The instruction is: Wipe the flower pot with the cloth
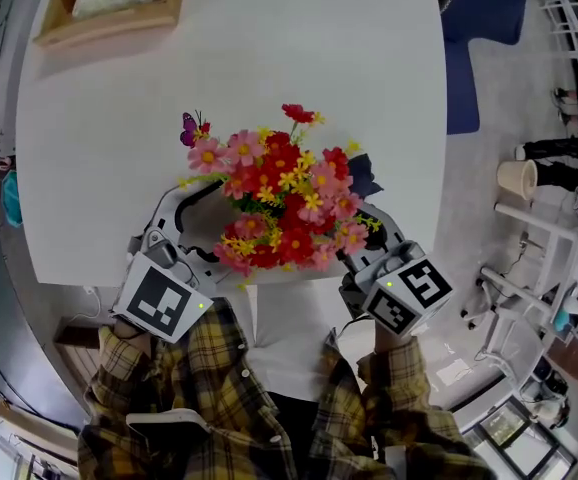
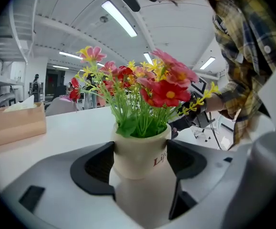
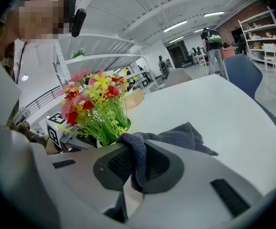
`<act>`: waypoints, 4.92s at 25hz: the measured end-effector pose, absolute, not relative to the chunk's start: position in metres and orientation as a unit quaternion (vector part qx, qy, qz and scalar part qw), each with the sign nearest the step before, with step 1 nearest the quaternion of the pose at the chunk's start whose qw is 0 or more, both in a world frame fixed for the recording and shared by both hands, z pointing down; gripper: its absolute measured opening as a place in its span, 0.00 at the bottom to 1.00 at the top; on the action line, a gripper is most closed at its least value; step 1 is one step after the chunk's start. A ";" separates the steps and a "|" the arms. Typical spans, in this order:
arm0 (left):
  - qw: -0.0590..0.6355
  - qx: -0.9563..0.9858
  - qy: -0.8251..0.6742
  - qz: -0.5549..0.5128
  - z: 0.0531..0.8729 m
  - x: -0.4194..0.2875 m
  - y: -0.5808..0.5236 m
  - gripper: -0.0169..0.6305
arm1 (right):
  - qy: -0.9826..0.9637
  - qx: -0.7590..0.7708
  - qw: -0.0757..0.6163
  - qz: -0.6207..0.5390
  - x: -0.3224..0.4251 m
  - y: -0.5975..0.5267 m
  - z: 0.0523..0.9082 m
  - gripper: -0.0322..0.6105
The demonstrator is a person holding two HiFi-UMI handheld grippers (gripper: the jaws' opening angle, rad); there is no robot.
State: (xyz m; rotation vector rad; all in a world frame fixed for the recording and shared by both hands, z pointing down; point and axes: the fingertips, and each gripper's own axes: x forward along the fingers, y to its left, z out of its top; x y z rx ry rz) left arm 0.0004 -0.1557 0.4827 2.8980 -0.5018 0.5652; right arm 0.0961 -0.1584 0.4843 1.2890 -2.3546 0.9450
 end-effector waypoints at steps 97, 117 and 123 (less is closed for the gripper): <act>0.139 0.963 -0.141 0.185 0.488 -0.011 -0.131 0.62 | -0.775 0.333 0.051 0.535 0.060 -0.203 0.500 0.08; 0.062 0.948 0.190 0.249 0.479 0.007 -0.135 0.63 | -0.842 0.031 0.227 0.488 0.025 -0.222 0.490 0.08; 0.073 0.949 0.183 0.247 0.484 -0.001 -0.133 0.63 | -0.843 0.032 0.234 0.483 0.014 -0.221 0.495 0.08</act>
